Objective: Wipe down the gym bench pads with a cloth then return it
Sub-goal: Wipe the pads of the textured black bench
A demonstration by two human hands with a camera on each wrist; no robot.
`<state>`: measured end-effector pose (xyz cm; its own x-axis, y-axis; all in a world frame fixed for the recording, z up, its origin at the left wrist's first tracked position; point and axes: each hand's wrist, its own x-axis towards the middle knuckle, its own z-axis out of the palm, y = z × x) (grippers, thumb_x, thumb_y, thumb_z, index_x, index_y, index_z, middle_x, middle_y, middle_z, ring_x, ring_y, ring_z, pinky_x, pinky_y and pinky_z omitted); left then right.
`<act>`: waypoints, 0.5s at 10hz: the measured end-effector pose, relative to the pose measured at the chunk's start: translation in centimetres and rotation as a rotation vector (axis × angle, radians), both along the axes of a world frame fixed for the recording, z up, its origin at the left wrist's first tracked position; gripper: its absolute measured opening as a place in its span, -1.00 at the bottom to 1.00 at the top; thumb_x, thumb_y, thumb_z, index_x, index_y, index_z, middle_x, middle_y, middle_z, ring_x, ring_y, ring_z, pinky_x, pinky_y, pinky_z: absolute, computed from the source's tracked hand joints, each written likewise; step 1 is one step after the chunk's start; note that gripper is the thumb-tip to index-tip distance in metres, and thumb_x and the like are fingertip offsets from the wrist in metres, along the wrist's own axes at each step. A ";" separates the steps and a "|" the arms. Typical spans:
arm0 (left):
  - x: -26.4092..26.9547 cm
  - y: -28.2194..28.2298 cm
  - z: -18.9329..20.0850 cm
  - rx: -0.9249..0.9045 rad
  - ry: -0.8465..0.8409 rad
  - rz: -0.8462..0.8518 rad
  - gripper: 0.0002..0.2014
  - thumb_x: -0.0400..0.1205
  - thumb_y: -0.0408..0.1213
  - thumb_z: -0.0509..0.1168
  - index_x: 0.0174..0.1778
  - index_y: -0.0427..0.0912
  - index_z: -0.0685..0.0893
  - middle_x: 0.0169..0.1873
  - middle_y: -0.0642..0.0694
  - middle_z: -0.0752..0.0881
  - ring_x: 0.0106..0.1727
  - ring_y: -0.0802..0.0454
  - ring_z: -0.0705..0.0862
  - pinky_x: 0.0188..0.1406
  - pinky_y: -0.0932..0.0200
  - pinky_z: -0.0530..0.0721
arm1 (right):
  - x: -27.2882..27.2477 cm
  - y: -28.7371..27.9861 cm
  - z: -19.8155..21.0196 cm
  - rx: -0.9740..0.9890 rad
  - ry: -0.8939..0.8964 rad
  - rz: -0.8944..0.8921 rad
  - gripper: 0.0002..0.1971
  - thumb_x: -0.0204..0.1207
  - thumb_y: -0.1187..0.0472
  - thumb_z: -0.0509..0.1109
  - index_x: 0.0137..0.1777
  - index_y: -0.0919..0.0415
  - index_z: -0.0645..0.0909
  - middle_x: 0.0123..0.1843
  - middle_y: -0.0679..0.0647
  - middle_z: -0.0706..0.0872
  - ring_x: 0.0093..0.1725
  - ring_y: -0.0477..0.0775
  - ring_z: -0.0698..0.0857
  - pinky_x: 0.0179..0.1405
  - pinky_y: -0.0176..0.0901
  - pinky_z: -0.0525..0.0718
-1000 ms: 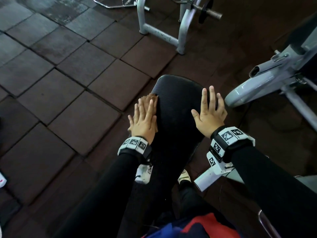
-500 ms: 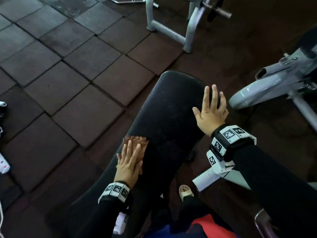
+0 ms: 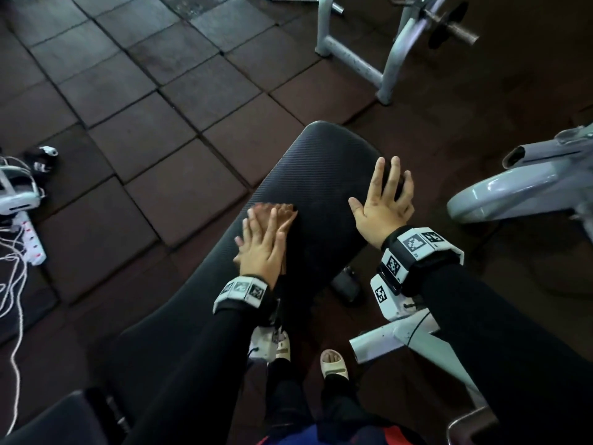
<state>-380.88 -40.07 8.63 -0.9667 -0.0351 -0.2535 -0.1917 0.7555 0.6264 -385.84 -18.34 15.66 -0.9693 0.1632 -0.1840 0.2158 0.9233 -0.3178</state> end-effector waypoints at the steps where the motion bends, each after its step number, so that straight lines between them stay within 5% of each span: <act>1: 1.0 3.6 0.6 -0.056 0.104 -0.117 -0.53 0.73 0.12 -0.10 0.47 0.51 -0.19 0.59 0.13 -0.38 0.59 0.14 -0.37 0.52 -0.02 -0.40 | 0.1 0.1 0.2 -0.006 0.007 0.020 -0.17 0.60 -0.15 0.10 0.60 -0.03 -0.45 0.63 0.01 -0.45 0.61 0.24 -0.31 0.51 0.33 0.02; 3: 9.1 4.9 -1.9 -0.054 0.208 -0.081 -0.43 0.69 -0.04 0.17 0.55 0.36 0.05 0.64 0.12 -0.18 0.65 0.06 -0.22 0.57 -0.08 -0.27 | 0.3 0.2 0.5 -0.025 0.017 0.052 -0.16 0.60 -0.12 0.15 0.62 0.00 -0.40 0.65 0.07 -0.41 0.61 0.28 -0.28 0.51 0.36 0.01; 5: 13.6 0.7 -4.3 0.061 -0.064 0.260 -0.38 0.71 -0.14 0.19 0.53 0.34 -0.03 0.62 0.16 -0.23 0.67 0.00 -0.22 0.56 -0.31 -0.20 | 0.6 0.0 0.8 -0.007 0.026 0.057 -0.15 0.60 -0.11 0.17 0.63 0.01 -0.38 0.65 0.09 -0.39 0.62 0.28 -0.26 0.51 0.38 0.04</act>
<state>-367.29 -39.32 4.33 -0.9092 -0.2630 -0.3227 -0.4148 0.6370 0.6497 -385.29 -18.30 16.50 -0.9814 0.1069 -0.1596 0.1550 0.9316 -0.3288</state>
